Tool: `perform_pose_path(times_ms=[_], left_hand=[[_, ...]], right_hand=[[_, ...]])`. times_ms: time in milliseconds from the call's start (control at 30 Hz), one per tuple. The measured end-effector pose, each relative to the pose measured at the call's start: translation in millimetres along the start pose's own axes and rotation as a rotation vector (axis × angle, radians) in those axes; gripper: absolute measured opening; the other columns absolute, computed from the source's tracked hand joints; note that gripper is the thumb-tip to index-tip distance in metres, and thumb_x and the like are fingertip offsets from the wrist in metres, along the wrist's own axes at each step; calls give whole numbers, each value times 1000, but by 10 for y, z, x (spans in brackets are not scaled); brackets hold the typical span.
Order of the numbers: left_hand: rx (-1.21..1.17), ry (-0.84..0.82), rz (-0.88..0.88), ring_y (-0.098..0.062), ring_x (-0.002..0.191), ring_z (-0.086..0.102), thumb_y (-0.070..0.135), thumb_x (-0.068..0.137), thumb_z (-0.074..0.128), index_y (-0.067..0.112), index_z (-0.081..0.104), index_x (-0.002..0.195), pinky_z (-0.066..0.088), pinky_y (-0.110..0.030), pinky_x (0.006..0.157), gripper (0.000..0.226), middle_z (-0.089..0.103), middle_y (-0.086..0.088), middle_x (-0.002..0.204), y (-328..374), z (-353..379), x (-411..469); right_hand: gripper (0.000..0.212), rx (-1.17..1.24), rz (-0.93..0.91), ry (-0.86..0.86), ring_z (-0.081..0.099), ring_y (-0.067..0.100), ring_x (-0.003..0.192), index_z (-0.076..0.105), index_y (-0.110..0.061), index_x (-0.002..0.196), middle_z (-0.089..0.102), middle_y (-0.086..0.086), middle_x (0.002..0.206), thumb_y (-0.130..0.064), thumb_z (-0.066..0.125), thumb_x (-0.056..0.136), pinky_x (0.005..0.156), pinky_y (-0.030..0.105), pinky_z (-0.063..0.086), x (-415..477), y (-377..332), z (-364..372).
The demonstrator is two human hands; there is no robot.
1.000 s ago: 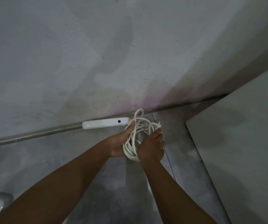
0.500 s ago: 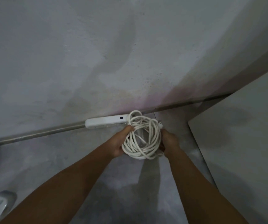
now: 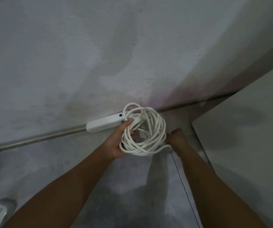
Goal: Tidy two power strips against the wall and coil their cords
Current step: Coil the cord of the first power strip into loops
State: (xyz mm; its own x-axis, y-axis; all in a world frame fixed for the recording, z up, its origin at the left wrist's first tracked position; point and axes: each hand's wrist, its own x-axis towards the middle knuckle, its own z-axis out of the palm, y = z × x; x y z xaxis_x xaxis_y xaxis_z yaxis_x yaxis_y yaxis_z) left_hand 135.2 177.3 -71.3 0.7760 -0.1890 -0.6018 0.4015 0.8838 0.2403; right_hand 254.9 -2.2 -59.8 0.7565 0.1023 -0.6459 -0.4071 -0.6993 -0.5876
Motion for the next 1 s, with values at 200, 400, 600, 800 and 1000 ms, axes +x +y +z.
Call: perform_pose_path(times_ms=[200, 400, 600, 800, 1000], left_hand=[[37, -25, -25, -8, 39, 53, 37, 73, 71, 10, 59, 67, 47, -18, 41, 31, 55, 3, 43, 11, 91, -20], [97, 44, -48, -12, 41, 61, 34, 84, 62, 10, 67, 60, 50, -19, 44, 34, 61, -1, 45, -141, -29, -29], [208, -5, -84, -23, 85, 72, 40, 94, 51, 5, 73, 101, 56, -38, 89, 42, 75, -13, 87, -222, -38, -88], [405, 158, -3, -33, 112, 63, 39, 86, 63, 4, 63, 121, 48, -44, 102, 50, 64, -22, 123, -210, -61, -86], [564, 558, 264, -30, 83, 70, 27, 78, 76, -9, 55, 112, 60, -29, 67, 53, 70, -17, 92, -194, 0, -31]], right_hand=[[27, 597, 464, -620, 66, 22, 66, 68, 0, 79, 68, 14, 75, -11, 49, 94, 57, 30, 58, -251, 158, 17], [37, 886, 403, -758, 59, 30, 100, 58, -1, 121, 60, 17, 116, -18, 54, 88, 94, 39, 47, -399, 349, 176], [41, 963, 404, -811, 65, 29, 98, 64, -4, 115, 67, 14, 111, -35, 56, 90, 83, 40, 55, -435, 437, 255], [53, 1196, 335, -740, 40, 34, 132, 40, -13, 143, 44, 13, 144, -37, 42, 96, 111, 50, 32, -487, 394, 396], [39, 1256, 353, -570, 67, 25, 98, 69, -4, 108, 69, 14, 109, -12, 31, 101, 87, 41, 56, -424, 474, 550]])
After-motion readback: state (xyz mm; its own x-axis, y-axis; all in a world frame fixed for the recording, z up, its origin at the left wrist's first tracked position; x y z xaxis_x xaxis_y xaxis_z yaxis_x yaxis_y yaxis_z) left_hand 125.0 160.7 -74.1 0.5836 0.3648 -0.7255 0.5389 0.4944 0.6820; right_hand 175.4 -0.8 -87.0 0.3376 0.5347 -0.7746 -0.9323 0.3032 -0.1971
